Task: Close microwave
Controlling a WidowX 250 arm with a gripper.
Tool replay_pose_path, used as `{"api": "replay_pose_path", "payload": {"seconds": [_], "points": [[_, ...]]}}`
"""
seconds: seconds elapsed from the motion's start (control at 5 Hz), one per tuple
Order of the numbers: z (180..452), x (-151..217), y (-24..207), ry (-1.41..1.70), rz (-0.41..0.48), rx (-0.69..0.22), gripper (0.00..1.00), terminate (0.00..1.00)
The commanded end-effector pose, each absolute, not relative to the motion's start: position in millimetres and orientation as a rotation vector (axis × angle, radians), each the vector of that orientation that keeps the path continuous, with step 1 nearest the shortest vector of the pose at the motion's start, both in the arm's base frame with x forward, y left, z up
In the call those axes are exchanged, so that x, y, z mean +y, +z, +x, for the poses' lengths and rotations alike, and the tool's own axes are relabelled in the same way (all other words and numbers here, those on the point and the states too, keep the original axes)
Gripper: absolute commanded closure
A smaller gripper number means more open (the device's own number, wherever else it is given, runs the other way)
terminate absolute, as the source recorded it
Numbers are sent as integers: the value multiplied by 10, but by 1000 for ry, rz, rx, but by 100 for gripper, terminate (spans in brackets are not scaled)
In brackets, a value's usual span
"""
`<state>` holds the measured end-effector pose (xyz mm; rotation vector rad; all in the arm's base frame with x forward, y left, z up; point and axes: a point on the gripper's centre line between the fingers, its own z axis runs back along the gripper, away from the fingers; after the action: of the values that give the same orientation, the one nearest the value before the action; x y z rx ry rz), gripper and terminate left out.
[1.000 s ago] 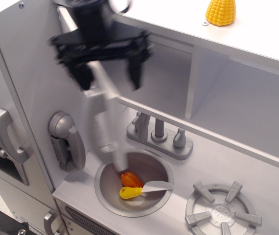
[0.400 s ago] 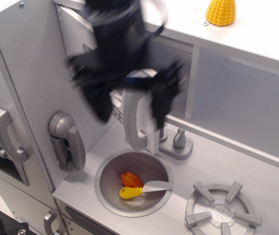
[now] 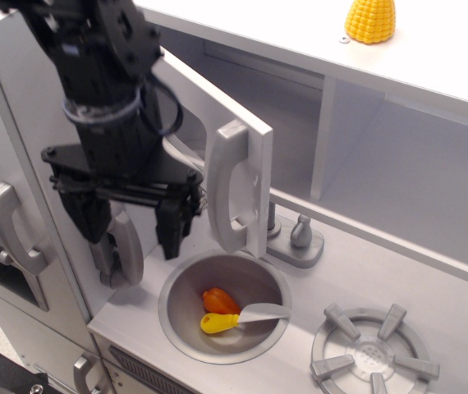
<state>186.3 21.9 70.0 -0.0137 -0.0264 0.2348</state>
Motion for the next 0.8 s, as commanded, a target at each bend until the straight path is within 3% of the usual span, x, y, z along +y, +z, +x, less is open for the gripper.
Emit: {"api": "replay_pose_path", "payload": {"seconds": [0.0,0.6], "points": [[2245,465,645,344,50,-99,0,0],[2634,285,735,372,-38,-191,0,0]]}}
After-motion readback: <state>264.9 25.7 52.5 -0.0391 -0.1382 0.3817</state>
